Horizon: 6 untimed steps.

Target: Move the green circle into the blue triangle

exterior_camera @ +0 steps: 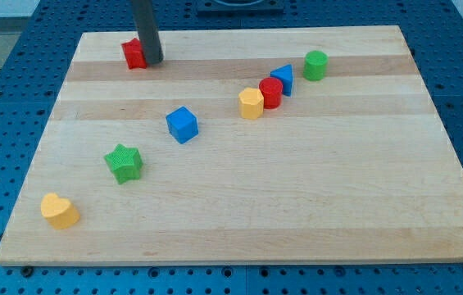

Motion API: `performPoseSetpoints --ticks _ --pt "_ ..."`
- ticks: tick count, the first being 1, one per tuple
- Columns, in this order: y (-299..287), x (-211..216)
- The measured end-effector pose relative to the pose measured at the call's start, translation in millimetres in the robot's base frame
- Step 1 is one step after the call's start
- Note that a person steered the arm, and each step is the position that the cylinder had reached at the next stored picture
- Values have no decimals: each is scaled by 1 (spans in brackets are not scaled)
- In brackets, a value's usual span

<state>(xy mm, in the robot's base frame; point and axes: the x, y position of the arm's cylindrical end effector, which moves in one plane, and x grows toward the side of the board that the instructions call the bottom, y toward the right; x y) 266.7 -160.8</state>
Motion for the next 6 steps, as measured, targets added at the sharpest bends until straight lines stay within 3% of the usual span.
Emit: performPoseSetpoints --ticks 1,2,4,5,6 --pt "45 -12" --pt "130 -55" --pt "289 -57" --pt "345 -23" --pt "306 31"
